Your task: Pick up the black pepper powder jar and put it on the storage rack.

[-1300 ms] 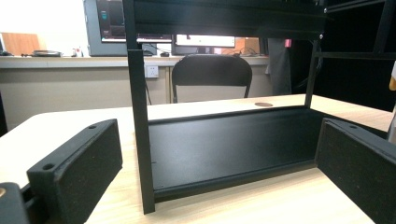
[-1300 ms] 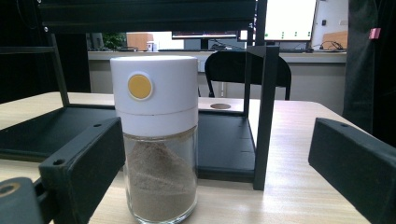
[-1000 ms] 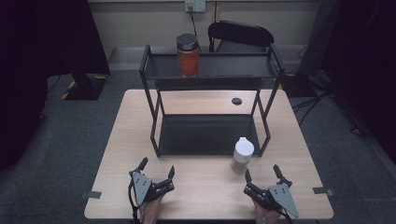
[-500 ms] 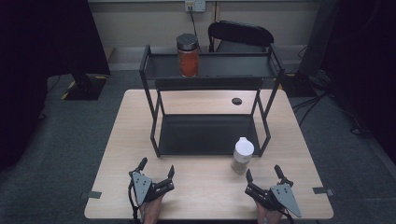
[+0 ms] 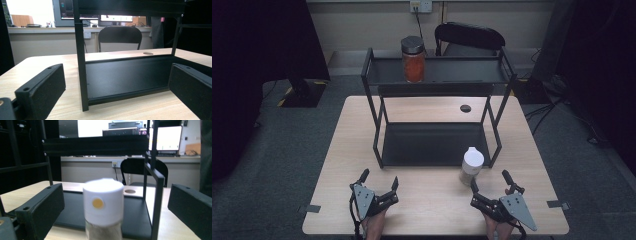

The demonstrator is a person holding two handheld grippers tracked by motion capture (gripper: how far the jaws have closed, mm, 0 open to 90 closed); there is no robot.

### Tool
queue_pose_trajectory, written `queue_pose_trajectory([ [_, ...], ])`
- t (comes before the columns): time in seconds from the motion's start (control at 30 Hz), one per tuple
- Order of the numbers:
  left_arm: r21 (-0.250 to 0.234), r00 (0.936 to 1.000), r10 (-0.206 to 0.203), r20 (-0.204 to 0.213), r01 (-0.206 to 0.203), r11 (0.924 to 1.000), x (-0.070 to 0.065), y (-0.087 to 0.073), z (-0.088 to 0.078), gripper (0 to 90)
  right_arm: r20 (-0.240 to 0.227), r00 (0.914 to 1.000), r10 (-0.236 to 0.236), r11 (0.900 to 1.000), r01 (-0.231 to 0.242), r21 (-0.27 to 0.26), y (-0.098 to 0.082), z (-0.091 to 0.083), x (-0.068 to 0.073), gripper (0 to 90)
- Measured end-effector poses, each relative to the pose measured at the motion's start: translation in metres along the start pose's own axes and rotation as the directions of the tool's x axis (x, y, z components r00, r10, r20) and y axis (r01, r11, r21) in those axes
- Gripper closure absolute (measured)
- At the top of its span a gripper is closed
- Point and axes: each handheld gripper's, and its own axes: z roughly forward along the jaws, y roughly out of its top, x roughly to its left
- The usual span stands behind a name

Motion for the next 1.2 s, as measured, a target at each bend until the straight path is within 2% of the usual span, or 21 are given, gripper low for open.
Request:
queue_pose_trajectory([
  [0.13,0.0,1.0,0.0,0.001,0.0,1.0,0.0,0.0,0.0,0.5,-0.029,0.9996,-0.004,1.0,0.004,-0.003,0.007,0.008,0.003,0.0],
  [0.27,0.0,1.0,0.0,0.001,0.0,1.0,0.0,0.0,0.0,0.4,-0.029,0.9995,-0.009,1.0,0.009,0.011,0.008,0.021,0.007,0.0],
  [0.43,0.0,1.0,0.0,0.0,0.0,1.0,0.0,0.0,0.0,0.5,-0.007,0.9999,0.011,0.997,-0.01,0.076,0.012,0.037,0.012,0.7],
  [0.57,0.0,1.0,0.0,0.0,0.0,1.0,0.0,0.0,0.0,0.5,0.006,0.9999,0.01,0.993,-0.011,0.12,0.014,0.046,0.011,2.9],
  [0.73,0.0,1.0,0.0,-0.001,0.0,1.0,0.0,0.0,0.0,0.5,0.011,0.9996,0.025,0.988,-0.026,0.155,0.013,0.054,0.01,5.7],
  [0.87,0.0,1.0,0.0,-0.003,0.0,1.0,-0.001,0.0,0.0,0.6,0.015,0.9997,0.018,0.983,-0.021,0.183,0.011,0.062,0.014,8.3],
  [1.2,0.0,1.0,0.0,-0.003,0.0,1.0,-0.001,0.0,0.0,0.7,0.028,0.9994,0.02,0.965,-0.027,0.26,0.009,0.074,0.018,16.6],
])
